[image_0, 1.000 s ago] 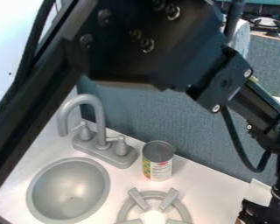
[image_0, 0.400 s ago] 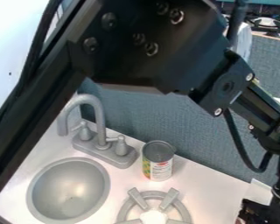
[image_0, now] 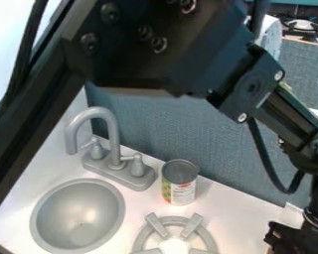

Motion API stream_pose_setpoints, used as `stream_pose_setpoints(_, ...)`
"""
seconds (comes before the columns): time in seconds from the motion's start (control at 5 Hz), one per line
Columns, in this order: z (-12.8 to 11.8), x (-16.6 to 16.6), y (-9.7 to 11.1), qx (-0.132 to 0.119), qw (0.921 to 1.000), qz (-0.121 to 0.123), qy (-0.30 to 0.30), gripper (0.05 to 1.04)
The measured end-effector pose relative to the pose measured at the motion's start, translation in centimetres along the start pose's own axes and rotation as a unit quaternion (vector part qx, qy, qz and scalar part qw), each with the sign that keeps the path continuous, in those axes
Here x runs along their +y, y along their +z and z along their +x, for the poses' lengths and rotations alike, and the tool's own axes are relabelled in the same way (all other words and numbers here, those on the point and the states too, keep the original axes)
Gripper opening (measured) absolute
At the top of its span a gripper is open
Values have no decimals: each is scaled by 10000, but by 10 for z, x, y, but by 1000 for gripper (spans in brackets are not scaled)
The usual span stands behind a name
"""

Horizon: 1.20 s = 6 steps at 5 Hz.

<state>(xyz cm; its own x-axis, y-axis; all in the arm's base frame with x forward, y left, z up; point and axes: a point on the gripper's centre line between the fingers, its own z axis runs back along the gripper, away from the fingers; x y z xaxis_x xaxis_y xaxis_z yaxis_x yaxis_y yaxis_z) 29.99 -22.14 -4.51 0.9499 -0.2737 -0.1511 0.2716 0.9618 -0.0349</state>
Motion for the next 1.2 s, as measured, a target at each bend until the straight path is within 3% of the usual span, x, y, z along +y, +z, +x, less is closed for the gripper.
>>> stream_pose_setpoints(0.2, 1, 1, 0, -11, 10000, 9, -1, 626)
stream_pose_setpoints(0.6, 10, -3, 1, -292, 9995, -99, -73, 626)
stream_pose_setpoints(1.0, 10, -1, 1, -302, 9995, -29, -88, 669)
stream_pose_setpoints(1.2, 6, 0, 1, -153, 9999, 4, -60, 953)
